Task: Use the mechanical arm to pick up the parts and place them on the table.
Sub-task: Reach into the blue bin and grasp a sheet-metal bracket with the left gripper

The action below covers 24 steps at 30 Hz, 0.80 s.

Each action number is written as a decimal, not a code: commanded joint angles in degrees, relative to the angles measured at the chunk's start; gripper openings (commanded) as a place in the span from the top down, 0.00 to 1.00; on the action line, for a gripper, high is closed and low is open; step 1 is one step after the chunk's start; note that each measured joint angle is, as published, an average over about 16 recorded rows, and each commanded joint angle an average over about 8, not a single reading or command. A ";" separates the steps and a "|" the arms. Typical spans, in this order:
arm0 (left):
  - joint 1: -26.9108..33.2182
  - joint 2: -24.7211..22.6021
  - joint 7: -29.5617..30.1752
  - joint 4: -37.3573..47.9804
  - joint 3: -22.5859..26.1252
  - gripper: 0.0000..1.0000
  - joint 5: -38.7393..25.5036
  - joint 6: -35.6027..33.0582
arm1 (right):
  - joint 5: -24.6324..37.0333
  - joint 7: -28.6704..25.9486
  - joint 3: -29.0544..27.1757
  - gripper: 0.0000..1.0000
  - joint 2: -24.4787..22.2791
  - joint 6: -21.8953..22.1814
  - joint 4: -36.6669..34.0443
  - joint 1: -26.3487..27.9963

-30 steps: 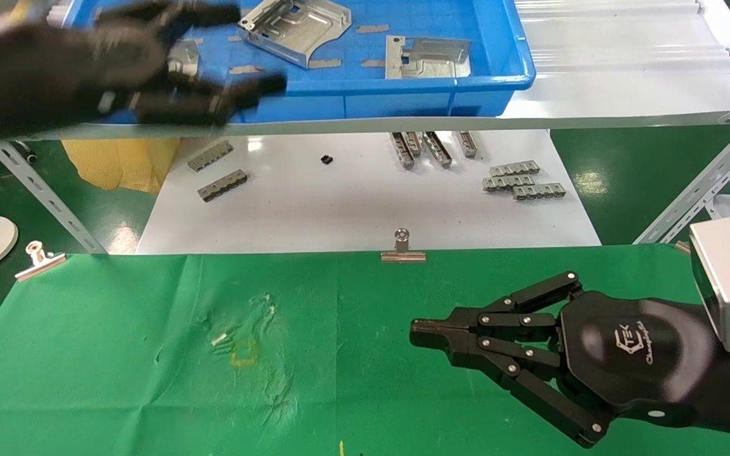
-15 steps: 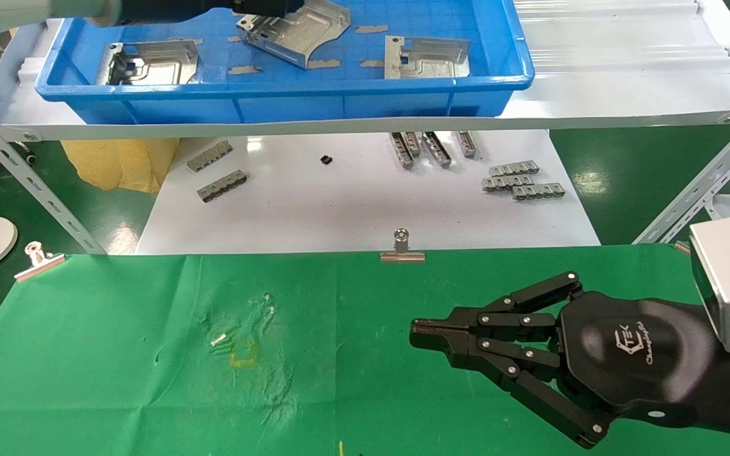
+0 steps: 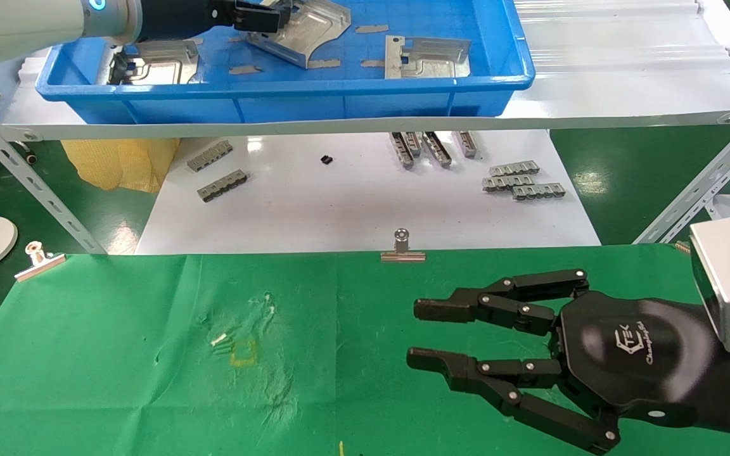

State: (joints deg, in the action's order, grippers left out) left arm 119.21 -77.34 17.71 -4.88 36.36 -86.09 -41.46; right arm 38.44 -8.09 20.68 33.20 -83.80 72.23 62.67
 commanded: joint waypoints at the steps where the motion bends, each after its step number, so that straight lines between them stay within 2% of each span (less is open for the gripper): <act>1: -0.06 0.02 0.10 -0.02 0.31 1.00 -0.22 -0.26 | 0.00 0.00 0.00 0.00 0.00 0.00 0.00 0.00; 24: -0.82 -0.07 0.55 -0.80 1.92 1.00 -0.14 1.31 | -0.01 0.01 0.01 0.00 0.00 0.00 0.00 0.00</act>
State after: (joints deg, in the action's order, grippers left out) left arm 118.37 -77.33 18.28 -5.79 37.95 -85.79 -39.85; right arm 38.44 -8.08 20.70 33.20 -83.80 72.23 62.67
